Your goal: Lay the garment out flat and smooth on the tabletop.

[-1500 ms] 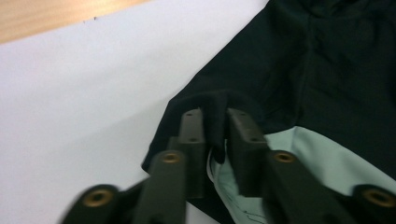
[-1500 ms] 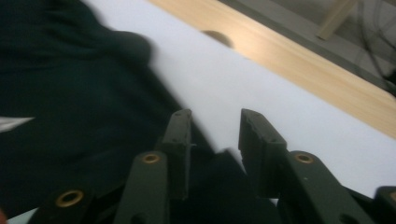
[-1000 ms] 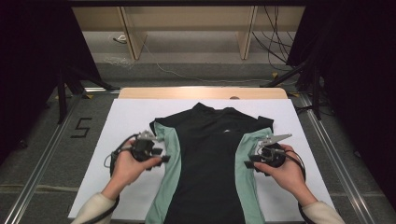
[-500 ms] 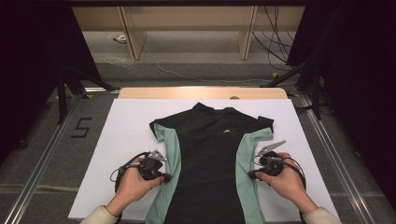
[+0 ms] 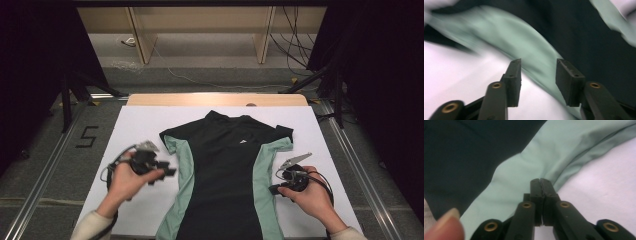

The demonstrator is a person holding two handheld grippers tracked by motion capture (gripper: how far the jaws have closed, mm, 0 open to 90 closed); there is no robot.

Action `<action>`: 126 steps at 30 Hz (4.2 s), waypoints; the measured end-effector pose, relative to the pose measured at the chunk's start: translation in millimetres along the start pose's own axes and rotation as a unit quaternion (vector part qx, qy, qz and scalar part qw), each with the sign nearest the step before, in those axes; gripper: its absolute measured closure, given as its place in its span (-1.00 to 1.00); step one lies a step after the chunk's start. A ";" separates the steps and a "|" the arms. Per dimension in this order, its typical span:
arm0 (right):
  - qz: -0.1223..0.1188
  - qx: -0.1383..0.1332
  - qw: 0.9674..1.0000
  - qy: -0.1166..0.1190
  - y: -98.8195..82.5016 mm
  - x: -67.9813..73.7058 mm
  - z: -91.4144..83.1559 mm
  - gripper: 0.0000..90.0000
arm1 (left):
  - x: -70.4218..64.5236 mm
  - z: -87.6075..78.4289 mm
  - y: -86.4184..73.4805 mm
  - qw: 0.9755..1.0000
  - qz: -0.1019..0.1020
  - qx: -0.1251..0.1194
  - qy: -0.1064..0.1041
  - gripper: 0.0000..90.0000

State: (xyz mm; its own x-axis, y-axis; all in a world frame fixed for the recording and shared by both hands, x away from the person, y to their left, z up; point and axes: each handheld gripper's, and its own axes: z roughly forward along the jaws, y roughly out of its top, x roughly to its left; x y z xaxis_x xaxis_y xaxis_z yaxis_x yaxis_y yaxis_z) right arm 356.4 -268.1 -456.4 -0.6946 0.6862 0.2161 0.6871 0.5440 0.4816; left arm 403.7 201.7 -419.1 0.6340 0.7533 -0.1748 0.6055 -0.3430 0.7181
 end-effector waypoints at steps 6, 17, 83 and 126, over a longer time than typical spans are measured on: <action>0.005 -0.020 1.000 -0.009 0.3 -3.4 -1.6 0.78 | 75.1 30.7 38.1 0.991 -0.004 0.024 0.131 0.39; 0.008 -0.039 0.999 -0.017 -2.1 -8.1 -3.4 0.65 | 92.3 97.4 41.4 0.986 0.085 0.094 0.107 0.27; -0.022 -0.173 0.985 -0.019 -4.2 -8.9 -16.1 -0.11 | 42.9 -2.7 52.5 0.985 0.036 -0.060 0.157 -0.65; -0.017 -0.311 0.947 -0.079 -45.2 -17.7 -42.4 -0.64 | -36.4 -26.6 -76.5 0.986 0.064 -0.134 0.076 -1.00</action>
State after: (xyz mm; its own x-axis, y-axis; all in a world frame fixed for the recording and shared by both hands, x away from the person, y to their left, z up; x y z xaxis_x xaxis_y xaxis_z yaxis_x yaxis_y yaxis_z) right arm 328.6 -325.4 -446.0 -0.6391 0.7644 0.0852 0.3724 0.2107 0.9039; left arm 321.6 215.5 -449.8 0.6052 0.7959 0.0182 0.3634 -0.2965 0.8832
